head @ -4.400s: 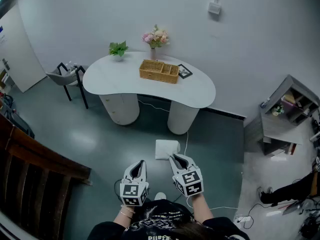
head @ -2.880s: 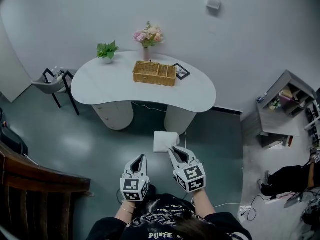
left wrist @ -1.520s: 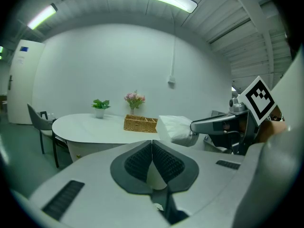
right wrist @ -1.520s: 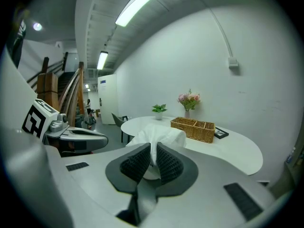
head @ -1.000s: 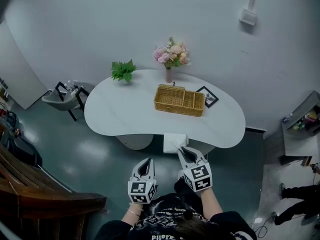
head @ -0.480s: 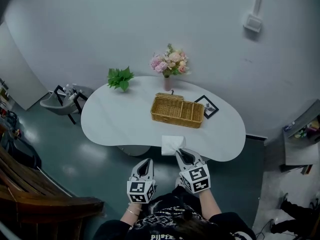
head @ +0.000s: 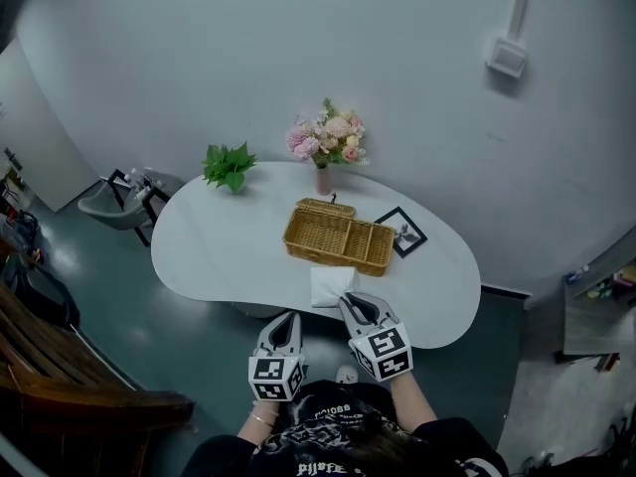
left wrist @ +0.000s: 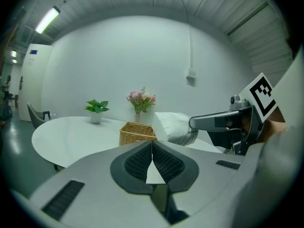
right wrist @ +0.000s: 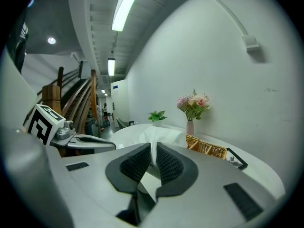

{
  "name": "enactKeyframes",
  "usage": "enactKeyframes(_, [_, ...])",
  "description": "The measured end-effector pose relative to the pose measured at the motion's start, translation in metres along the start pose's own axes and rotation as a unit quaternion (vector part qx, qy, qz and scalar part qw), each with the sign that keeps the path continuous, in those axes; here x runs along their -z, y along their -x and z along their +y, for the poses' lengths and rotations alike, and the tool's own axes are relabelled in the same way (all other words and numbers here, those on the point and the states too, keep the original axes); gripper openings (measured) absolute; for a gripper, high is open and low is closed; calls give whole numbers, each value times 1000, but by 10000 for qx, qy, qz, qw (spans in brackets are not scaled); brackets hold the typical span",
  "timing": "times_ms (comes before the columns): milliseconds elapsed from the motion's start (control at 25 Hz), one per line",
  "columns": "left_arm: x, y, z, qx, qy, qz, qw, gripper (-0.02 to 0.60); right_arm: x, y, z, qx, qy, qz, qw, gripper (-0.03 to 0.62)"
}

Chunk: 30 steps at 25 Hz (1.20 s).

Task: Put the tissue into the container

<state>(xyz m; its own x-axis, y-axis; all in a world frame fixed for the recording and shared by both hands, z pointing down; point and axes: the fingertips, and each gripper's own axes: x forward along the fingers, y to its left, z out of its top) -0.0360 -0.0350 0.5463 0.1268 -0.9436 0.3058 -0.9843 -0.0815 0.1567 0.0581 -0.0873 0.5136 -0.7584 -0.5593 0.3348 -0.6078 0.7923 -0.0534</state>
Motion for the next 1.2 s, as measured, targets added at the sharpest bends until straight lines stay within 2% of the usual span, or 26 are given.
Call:
enactKeyframes(240, [-9,-29,-8,-235,83,-90,9996,25,-6,-8,-32,-209,-17,-39,9998,59])
enactKeyframes(600, [-19,-67,14,-473,200,-119,9986,25,-9,-32,-64,-280,-171,-7,9995,59])
enactKeyframes(960, [-53,-109,59,-390,219,-390,9982,25,-26,-75,-84,-209,-450,27,9988,58])
enactKeyframes(1200, [-66,-142,75,-34,111,-279,9995,25,-35,-107,-90,-69,-544,121,9984,57])
